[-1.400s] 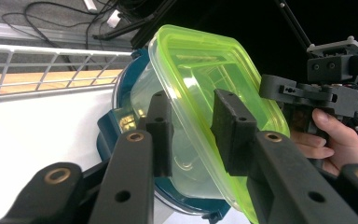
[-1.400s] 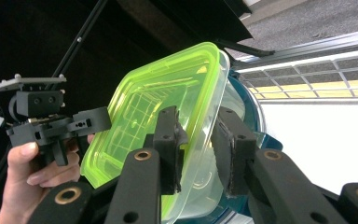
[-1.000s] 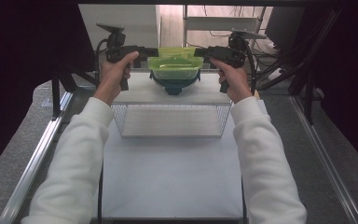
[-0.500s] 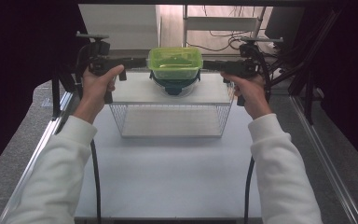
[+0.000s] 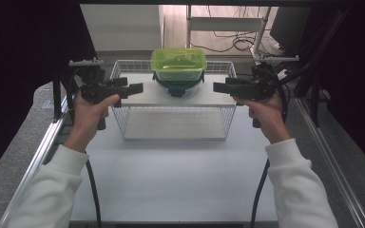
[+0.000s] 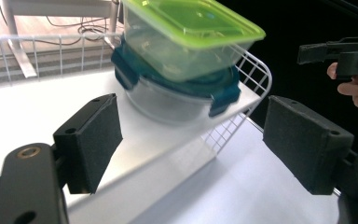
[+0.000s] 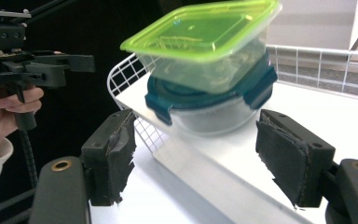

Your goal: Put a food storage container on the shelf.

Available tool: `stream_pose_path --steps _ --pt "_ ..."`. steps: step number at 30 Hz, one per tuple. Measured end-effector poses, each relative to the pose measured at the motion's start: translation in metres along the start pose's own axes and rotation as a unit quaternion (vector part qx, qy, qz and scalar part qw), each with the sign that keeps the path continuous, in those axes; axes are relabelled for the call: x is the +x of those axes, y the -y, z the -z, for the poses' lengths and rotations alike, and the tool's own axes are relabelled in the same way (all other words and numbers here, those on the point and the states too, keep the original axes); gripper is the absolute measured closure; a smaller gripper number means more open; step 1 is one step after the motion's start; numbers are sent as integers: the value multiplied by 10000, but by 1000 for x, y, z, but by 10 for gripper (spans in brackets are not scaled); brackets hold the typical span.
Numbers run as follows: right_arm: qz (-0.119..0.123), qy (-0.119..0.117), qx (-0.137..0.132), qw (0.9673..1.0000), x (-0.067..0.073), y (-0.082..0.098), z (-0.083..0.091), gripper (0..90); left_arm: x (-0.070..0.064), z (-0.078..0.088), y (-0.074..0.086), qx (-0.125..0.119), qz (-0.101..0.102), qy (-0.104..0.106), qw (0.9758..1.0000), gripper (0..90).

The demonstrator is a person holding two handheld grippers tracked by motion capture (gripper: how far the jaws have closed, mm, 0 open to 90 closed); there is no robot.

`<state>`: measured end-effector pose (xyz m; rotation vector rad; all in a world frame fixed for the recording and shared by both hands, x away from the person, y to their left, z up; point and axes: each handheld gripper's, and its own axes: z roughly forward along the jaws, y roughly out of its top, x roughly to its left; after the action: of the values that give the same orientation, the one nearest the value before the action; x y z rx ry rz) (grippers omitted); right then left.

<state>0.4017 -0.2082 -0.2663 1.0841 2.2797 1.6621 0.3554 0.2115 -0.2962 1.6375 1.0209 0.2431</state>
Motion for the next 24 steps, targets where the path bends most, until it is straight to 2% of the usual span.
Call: stream_pose_path --steps 8,13,18,21,24 --pt "103 77 -23 9999 14 36 16 276 -6 18 41 184 -45 -89 9998 184" --pt "136 189 -19 9997 12 65 23 276 -10 25 73 228 -69 -226 9995 184" --pt "103 213 17 9997 9 99 27 275 -19 24 107 357 -270 -395 9982 179" --pt "105 322 76 9994 9 122 29 274 -22 21 129 418 -244 -422 9979 174" --pt "116 387 141 9991 8 144 31 274 -22 10 150 600 -230 -509 9966 172"
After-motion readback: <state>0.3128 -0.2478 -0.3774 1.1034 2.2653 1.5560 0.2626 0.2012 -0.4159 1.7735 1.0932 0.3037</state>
